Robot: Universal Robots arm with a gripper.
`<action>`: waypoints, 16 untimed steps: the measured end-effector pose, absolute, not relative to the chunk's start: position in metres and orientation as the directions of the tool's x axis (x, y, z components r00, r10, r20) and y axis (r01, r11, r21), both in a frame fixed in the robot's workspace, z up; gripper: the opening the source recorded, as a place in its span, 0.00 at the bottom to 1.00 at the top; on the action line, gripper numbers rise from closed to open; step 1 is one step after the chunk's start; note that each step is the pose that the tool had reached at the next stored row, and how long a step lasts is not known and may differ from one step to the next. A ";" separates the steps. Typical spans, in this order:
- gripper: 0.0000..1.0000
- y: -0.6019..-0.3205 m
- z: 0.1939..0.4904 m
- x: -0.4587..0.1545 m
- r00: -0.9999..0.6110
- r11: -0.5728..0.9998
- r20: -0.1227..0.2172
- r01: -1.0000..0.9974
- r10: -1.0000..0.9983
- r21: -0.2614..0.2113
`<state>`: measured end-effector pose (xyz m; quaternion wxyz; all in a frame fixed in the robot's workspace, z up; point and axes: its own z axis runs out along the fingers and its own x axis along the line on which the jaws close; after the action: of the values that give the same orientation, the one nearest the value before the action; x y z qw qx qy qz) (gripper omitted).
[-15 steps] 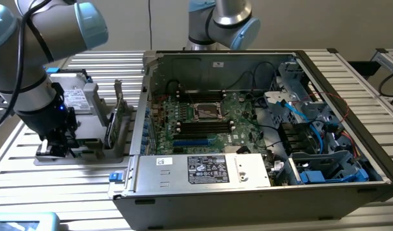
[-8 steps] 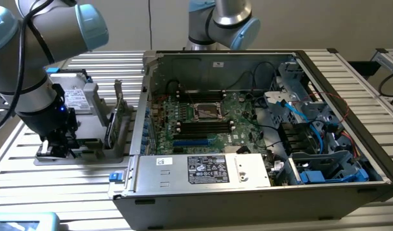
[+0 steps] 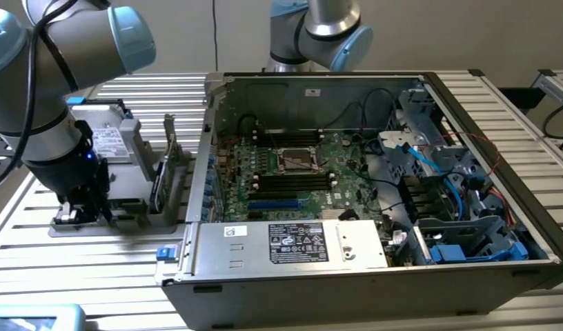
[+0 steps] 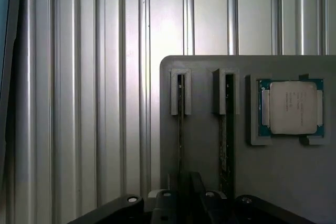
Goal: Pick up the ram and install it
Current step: 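Pick up the ram and move it above insertion slot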
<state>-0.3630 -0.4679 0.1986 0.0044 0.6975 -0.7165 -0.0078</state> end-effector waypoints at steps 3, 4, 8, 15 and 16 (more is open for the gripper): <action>0.13 -0.468 0.199 -0.363 -0.027 0.027 -0.005 -0.999 -1.000 0.017; 0.13 -0.468 0.200 -0.363 -0.027 0.027 -0.005 -0.999 -1.000 0.017; 0.13 -0.468 0.215 -0.363 -0.027 0.027 -0.005 -0.999 -1.000 0.017; 0.13 -0.468 0.247 -0.363 -0.027 0.027 -0.005 -0.999 -1.000 0.017; 0.13 -0.468 0.252 -0.363 -0.027 0.027 -0.005 -0.999 -1.000 0.017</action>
<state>-0.3632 -0.4681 0.2517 0.0044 0.6975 -0.7165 -0.0079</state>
